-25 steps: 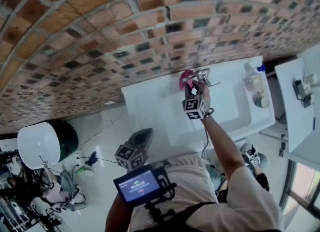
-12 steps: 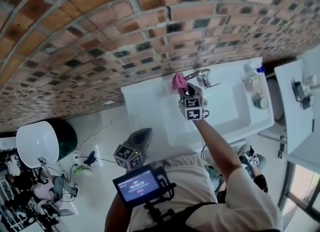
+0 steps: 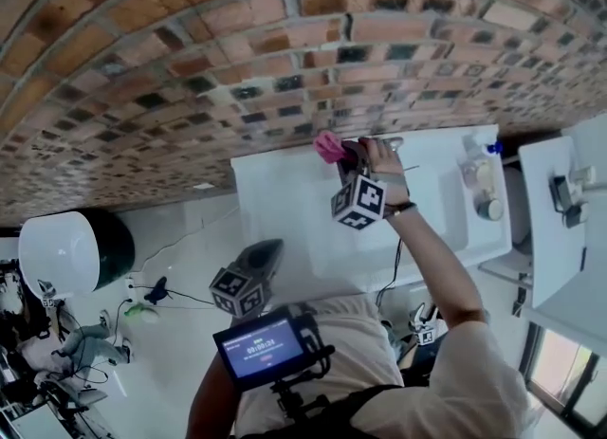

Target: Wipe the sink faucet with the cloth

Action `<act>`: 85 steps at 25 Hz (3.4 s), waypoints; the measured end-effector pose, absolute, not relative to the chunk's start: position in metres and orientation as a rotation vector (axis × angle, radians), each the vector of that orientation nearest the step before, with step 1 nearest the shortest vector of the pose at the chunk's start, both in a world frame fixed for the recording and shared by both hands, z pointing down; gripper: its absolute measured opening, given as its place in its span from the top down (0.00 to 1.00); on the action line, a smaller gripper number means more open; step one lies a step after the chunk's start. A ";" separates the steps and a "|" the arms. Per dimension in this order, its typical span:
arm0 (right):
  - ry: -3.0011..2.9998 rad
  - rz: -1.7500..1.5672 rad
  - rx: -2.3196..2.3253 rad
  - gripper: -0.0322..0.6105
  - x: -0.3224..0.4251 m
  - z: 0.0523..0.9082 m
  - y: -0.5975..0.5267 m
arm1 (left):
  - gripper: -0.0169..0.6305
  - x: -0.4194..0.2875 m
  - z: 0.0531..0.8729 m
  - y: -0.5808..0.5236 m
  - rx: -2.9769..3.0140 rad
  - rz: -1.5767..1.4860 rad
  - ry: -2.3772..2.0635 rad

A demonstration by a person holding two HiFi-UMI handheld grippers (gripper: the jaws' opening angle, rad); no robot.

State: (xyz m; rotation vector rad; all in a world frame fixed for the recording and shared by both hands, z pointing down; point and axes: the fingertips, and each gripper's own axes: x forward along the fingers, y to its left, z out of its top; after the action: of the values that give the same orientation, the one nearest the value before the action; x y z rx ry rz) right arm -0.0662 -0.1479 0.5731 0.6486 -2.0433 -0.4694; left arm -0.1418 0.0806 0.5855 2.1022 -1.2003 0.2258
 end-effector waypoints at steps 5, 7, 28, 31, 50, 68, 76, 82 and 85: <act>-1.815 -0.519 0.528 0.84 -0.045 0.591 -0.173 | 1.00 -0.138 0.579 0.079 2.120 0.212 -1.206; -1.822 -0.462 0.519 0.84 -0.027 0.591 -0.182 | 1.00 -0.140 0.576 0.078 2.122 0.217 -1.215; -2.001 0.135 0.565 0.85 0.098 0.635 -0.255 | 1.00 -0.123 0.581 0.072 2.108 0.250 -1.203; -2.006 0.193 0.547 0.85 0.109 0.654 -0.260 | 1.00 -0.122 0.585 0.072 2.090 0.253 -1.201; -1.901 0.222 0.473 0.85 0.135 0.779 -0.273 | 1.00 -0.122 0.599 0.074 2.029 0.310 -1.211; -2.186 0.456 1.314 0.84 0.212 0.613 -0.184 | 1.00 -0.129 0.591 0.083 2.083 0.252 -1.192; -2.494 0.628 1.426 0.84 0.125 0.504 -0.064 | 1.00 -0.132 0.550 0.086 2.304 0.279 -1.151; -2.555 0.606 1.458 0.84 0.069 0.461 0.019 | 1.00 -0.162 0.502 0.110 2.435 0.176 -1.129; -2.550 0.597 1.469 0.84 0.047 0.455 0.052 | 1.00 -0.183 0.492 0.130 2.448 0.114 -1.125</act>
State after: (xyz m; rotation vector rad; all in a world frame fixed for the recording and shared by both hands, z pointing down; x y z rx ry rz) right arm 0.0467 0.0519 0.4546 1.4694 -2.5501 0.5975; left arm -0.1826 0.1297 0.4916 2.4484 -1.1253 0.1142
